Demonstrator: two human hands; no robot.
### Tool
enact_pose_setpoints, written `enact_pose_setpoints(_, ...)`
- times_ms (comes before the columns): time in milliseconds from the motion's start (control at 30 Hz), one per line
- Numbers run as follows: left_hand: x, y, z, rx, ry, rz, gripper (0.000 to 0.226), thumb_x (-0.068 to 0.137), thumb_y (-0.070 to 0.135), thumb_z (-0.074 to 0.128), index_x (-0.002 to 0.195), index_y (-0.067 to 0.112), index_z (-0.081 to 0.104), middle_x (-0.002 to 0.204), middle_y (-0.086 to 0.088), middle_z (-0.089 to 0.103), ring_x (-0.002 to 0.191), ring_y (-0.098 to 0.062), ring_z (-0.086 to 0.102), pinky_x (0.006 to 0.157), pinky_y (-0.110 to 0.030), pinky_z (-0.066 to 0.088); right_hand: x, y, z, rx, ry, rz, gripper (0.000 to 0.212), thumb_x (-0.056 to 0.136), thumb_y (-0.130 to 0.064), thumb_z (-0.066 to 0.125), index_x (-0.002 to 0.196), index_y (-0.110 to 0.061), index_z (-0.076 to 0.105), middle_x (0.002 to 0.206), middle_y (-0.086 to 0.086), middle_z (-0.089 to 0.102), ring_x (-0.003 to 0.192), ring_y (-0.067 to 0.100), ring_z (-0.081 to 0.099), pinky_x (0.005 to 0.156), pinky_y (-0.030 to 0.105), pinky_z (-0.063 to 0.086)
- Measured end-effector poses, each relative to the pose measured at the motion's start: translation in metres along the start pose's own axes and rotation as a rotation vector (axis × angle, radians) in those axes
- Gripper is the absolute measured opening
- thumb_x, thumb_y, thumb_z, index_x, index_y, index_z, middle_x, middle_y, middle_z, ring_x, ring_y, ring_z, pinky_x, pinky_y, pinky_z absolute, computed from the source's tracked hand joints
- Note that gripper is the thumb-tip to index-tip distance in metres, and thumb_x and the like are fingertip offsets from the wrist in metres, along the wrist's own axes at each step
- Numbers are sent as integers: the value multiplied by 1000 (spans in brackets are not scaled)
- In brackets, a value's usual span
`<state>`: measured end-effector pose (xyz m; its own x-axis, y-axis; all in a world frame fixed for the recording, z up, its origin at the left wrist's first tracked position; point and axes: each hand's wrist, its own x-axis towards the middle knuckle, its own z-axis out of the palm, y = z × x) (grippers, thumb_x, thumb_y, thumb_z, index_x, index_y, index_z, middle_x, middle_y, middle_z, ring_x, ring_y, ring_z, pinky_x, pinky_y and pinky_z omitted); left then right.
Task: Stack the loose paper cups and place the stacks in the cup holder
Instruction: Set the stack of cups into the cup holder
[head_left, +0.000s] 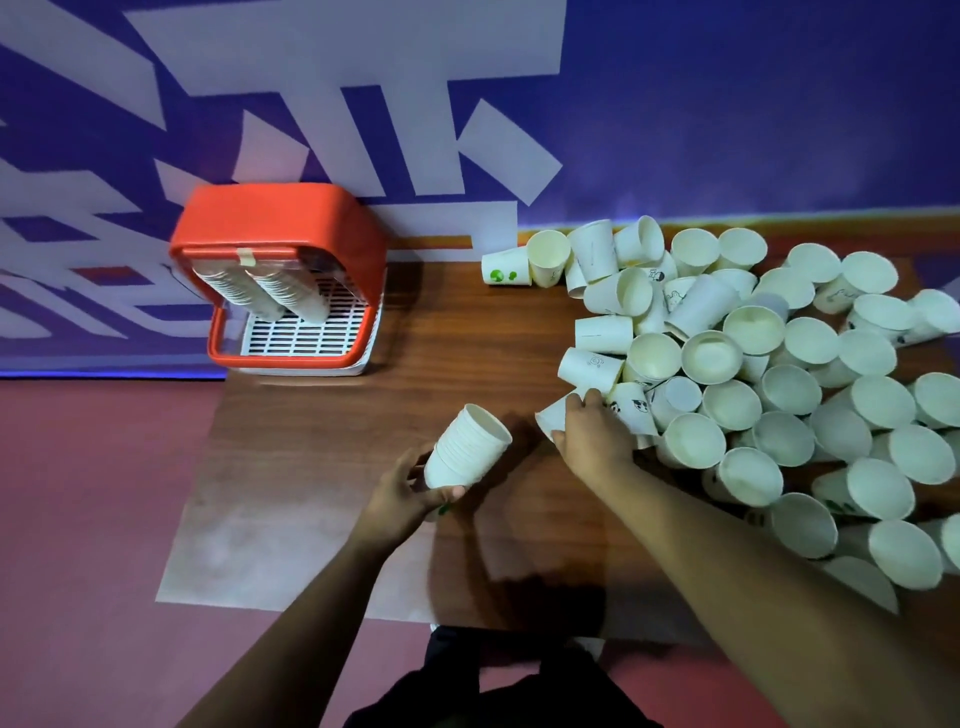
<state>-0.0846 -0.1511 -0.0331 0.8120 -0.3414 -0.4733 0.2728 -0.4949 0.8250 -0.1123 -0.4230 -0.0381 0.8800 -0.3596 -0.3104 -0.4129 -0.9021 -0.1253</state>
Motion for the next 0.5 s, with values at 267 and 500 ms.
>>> enact_pose_setpoints(267,20,-11,-27,98,-52,-3,63,76,17,86,132,25,58,120,9,66,105,3,59,74,-6,47,-5,-2,-8,22,315,-99,18,74,-8,75,77,-5,58,79,12,55,51,33,56,43,28,30)
enact_pose_setpoints(500,32,-7,-22,121,-86,33,66,74,24,88,132,27,60,125,9,66,115,-9,61,85,-17,47,-4,0,0,-97,66,-40,25,90,-27,62,107,-9,56,108,6,52,90,25,61,63,34,47)
